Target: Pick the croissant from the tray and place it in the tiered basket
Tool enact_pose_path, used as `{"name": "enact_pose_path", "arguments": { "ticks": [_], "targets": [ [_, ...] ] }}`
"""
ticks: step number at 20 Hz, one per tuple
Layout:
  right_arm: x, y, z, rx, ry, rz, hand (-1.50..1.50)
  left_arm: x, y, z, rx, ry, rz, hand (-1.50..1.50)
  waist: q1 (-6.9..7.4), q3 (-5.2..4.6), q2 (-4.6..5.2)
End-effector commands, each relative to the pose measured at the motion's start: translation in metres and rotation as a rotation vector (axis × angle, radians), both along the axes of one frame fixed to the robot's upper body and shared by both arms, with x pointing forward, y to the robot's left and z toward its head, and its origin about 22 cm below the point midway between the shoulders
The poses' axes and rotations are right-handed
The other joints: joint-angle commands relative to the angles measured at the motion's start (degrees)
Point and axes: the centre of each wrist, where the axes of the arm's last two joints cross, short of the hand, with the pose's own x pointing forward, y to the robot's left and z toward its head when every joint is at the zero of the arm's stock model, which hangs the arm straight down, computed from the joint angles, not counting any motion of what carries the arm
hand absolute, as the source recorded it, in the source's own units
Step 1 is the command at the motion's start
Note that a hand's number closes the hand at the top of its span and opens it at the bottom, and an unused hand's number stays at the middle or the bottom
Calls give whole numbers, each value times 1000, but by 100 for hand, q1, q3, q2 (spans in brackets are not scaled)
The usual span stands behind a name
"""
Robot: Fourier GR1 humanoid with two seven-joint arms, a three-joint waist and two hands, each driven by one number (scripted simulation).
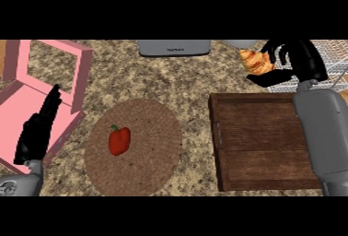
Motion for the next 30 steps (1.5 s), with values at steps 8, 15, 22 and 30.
{"name": "enact_pose_path", "arguments": {
  "ticks": [8, 15, 22, 30],
  "targets": [
    [-44, 16, 157, -89, -49, -235, 150, 3, -13, 5, 6, -30, -34, 0, 229, 56, 207],
    [-25, -14, 167, -111, -57, -229, 150, 16, -22, 11, -6, -50, -47, 0, 310, 58, 245],
    [-9, -37, 155, -382, -103, -388, 150, 24, -27, 14, -2, -31, -64, 0, 332, 57, 274],
    [7, -108, 148, -477, -93, -487, 150, 12, -28, 28, -1, -39, -82, 0, 417, 63, 270]
  ]
}}
